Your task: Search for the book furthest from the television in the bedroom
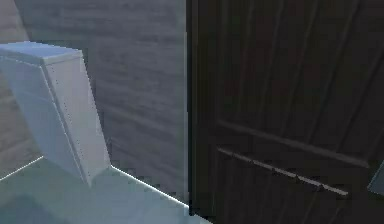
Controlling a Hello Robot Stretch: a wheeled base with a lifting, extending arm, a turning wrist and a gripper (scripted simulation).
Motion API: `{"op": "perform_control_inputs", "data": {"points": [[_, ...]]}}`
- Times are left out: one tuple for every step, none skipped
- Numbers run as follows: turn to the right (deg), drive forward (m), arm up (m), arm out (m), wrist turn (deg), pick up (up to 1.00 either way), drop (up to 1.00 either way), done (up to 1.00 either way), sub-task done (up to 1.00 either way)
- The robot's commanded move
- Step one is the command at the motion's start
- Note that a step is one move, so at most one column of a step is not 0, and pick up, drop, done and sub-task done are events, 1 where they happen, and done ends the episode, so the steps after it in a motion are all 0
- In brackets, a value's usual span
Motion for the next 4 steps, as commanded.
{"op": "perform_control_inputs", "data": {"points": [[45.0, 0.0, 0.0, 0.0, 0.0, 0.0, 0.0, 0.0, 0.0], [45.0, 0.0, 0.0, 0.0, 0.0, 0.0, 0.0, 0.0, 0.0], [33.0, 0.0, 0.0, 0.0, 0.0, 0.0, 0.0, 0.0, 0.0], [0.0, 0.2, 0.0, 0.0, 0.0, 0.0, 0.0, 0.0, 0.0]]}}
